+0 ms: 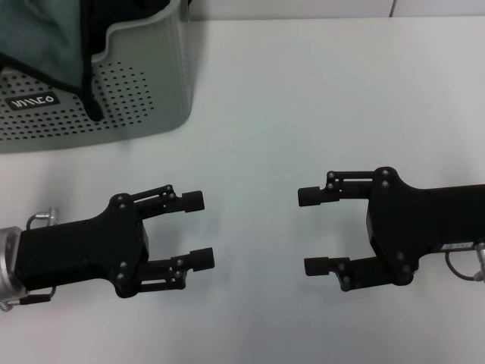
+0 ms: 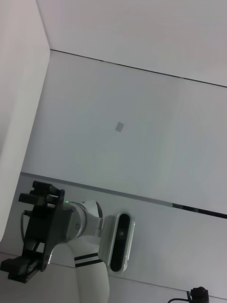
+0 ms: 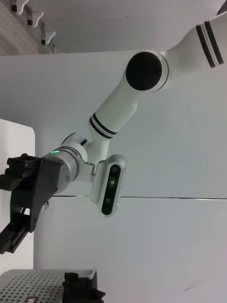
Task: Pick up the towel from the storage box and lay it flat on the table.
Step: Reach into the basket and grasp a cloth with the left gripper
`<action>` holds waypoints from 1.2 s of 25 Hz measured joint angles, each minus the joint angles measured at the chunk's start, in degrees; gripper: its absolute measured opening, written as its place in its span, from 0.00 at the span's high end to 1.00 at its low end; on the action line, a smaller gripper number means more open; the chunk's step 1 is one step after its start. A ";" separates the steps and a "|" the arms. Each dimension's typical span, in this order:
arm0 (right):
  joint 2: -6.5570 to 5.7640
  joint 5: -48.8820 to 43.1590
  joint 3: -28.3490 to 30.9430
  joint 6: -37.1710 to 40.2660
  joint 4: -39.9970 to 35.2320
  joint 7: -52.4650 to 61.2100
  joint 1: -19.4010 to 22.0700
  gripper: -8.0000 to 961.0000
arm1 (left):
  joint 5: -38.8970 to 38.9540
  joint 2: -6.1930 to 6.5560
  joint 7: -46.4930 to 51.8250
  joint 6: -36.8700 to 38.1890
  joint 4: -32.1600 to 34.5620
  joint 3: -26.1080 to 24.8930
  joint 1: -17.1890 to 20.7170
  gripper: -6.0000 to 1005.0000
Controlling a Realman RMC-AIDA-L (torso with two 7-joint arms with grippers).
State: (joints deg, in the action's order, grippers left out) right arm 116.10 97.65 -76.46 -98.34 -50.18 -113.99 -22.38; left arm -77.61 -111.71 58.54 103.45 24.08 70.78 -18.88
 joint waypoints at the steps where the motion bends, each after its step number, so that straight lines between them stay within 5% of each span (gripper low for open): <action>1: 0.00 0.00 0.00 0.00 0.00 0.02 0.01 0.24 | 0.00 0.00 0.00 0.00 0.00 -0.04 -0.01 0.20; 12: 0.00 0.00 0.02 -0.09 0.00 0.10 0.21 0.24 | 0.46 -0.01 -0.23 -0.22 0.00 -0.91 0.01 0.20; 15: 0.00 0.00 0.06 -0.01 0.00 0.07 0.37 0.24 | 1.06 -0.67 -0.46 -0.63 -0.03 -7.24 0.43 0.20; 22: 0.03 0.01 0.01 0.04 1.37 -0.42 0.47 0.25 | 4.70 -5.15 0.26 -1.56 -0.01 -37.03 2.85 0.20; 30: 0.09 0.62 -0.11 -0.25 1.88 -1.02 0.42 0.25 | 4.73 -7.02 -0.85 -12.56 -0.55 -40.28 3.70 0.21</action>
State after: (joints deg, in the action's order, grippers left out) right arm 116.19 98.26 -76.57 -98.60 -48.31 -115.01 -21.96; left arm -72.88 -118.72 57.68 90.89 23.53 30.50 -15.18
